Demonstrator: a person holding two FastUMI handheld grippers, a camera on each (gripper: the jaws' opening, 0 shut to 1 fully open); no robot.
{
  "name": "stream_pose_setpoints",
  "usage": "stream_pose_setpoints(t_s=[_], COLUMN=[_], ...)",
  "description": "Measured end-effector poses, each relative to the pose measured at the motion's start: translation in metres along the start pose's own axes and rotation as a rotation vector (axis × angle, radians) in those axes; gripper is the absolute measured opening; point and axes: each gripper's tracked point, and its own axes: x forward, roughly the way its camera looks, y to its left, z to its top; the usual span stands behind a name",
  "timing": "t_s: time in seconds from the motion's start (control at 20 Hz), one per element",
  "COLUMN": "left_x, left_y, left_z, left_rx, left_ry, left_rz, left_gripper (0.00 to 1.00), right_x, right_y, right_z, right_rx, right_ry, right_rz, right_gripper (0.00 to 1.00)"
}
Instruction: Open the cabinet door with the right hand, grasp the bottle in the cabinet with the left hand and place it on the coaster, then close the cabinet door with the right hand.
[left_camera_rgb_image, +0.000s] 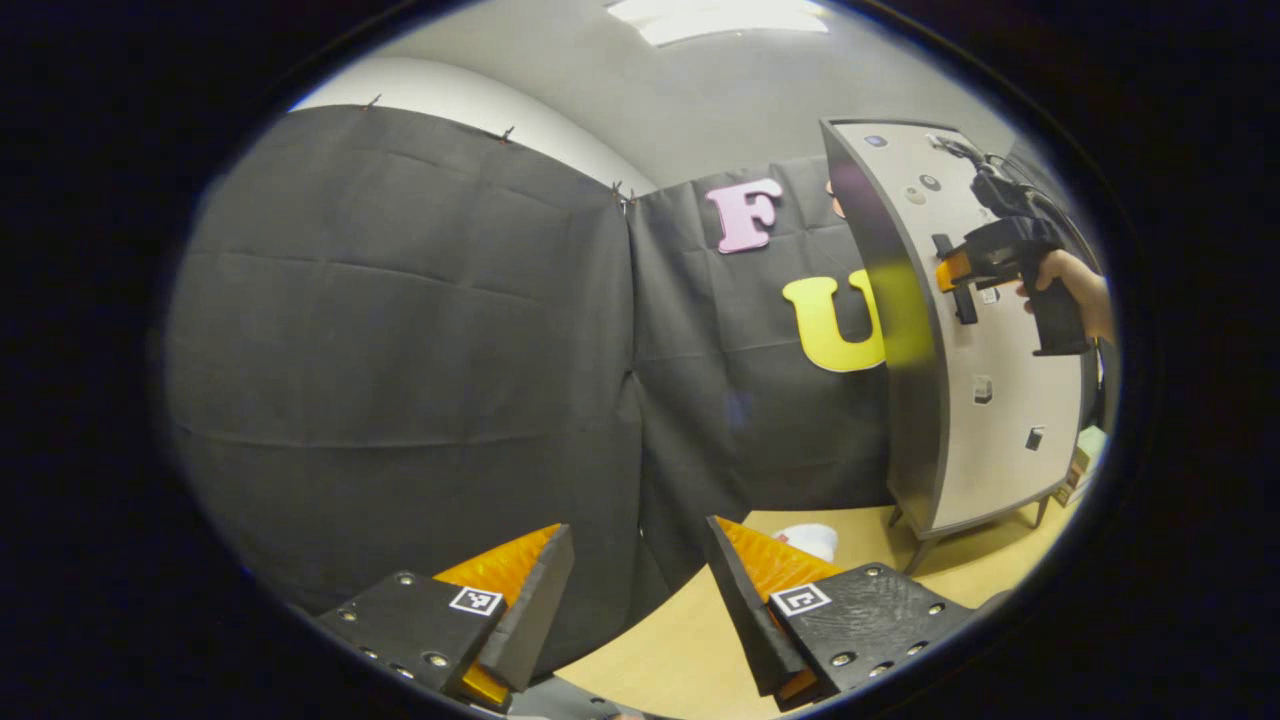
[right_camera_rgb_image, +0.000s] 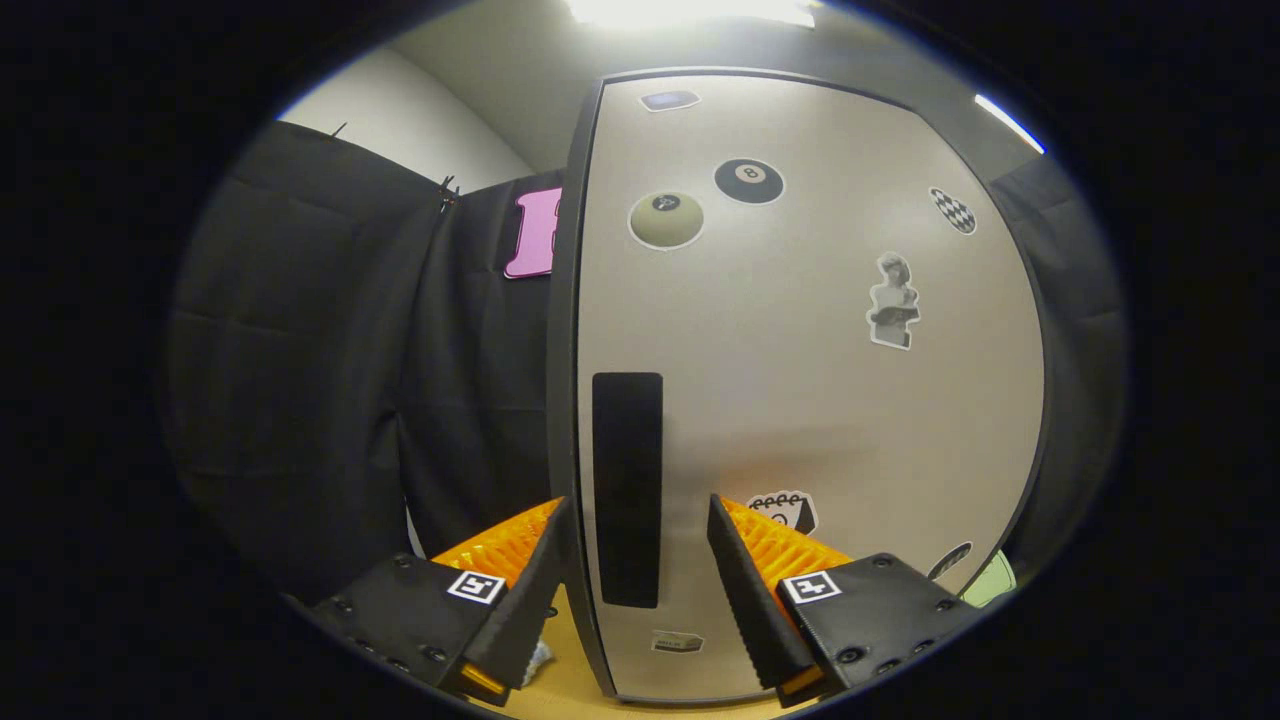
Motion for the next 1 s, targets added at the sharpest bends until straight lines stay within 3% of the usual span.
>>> stream_pose_setpoints(t_s=[0.1,0.2,0.35,0.4,0.45,0.65,1.0], left_x=[0.001,-0.001,0.000,0.000,-0.001,-0.003,-0.015], left_y=[0.000,0.001,0.001,0.001,0.001,-0.001,-0.026], left_z=[-0.002,-0.001,0.000,0.001,0.002,0.006,0.026], left_rx=[-0.005,-0.008,-0.016,-0.017,-0.017,-0.013,-0.019], left_ry=[0.006,0.010,-0.004,-0.009,-0.010,-0.022,-0.052], left_rz=[0.001,0.004,0.007,0.007,0.005,-0.009,-0.033], left_gripper=[0.82,0.80,0.80,0.82,0.80,0.82,0.80], right_x=[0.006,0.008,0.010,0.010,0.012,0.007,-0.006], right_y=[0.004,0.015,0.007,0.008,0.006,0.008,0.008], right_z=[-0.006,-0.005,-0.006,-0.006,-0.007,-0.007,-0.008], right_rx=[0.012,0.019,0.004,0.017,0.021,0.024,0.043], right_ry=[0.039,0.042,0.056,0.060,0.074,0.110,0.137], right_rz=[0.009,0.050,0.010,0.014,0.023,0.079,0.179], right_gripper=[0.78,0.78,0.43,0.37,0.36,0.10,0.13])
